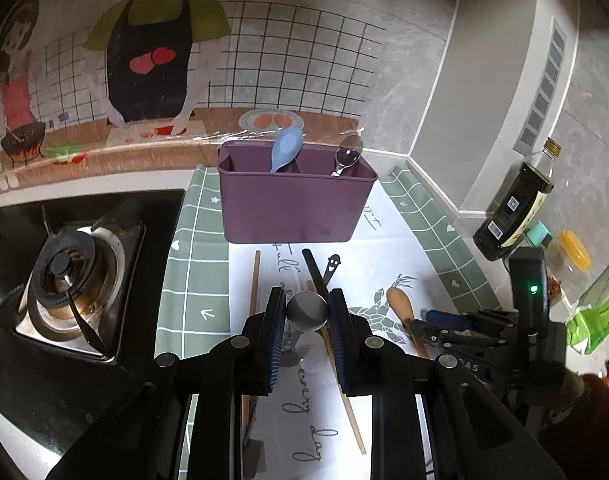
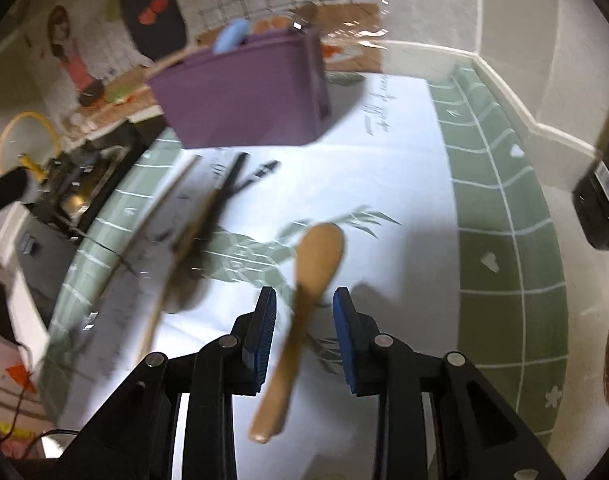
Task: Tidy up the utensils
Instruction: 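Lift the wooden spoon and metal ladle and release both into the purple caddy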
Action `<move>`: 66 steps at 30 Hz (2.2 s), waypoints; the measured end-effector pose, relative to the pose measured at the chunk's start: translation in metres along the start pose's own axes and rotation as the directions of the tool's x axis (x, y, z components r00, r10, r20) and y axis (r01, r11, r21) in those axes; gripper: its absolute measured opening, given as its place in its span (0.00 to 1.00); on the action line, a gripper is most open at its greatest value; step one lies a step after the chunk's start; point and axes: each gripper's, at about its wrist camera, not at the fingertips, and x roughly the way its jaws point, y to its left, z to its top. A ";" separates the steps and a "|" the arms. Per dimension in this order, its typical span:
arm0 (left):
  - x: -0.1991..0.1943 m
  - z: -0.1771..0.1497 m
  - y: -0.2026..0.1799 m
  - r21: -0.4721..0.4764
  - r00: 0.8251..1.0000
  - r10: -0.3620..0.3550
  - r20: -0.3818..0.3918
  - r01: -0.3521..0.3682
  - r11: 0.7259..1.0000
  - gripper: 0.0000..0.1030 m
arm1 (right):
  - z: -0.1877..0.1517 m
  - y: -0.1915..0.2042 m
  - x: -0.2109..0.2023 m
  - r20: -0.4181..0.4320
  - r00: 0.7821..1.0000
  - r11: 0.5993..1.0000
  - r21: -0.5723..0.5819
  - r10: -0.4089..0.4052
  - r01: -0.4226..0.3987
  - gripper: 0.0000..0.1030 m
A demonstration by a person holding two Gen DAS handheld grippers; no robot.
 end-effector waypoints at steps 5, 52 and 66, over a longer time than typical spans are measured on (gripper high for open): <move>0.001 0.004 0.003 -0.014 1.000 -0.001 -0.003 0.001 1.000 0.22 | 0.010 -0.001 0.018 -0.016 0.999 0.998 0.049 -0.038 0.039 0.28; -0.031 0.211 0.015 0.069 0.961 -0.126 0.245 0.113 0.991 0.22 | 0.209 0.073 -0.176 0.645 0.764 0.990 -0.120 0.019 0.077 0.27; 0.103 0.195 0.064 -0.070 0.986 -0.151 0.070 0.156 0.985 0.22 | 0.237 0.047 -0.017 0.460 0.883 0.995 0.018 -0.097 0.100 0.27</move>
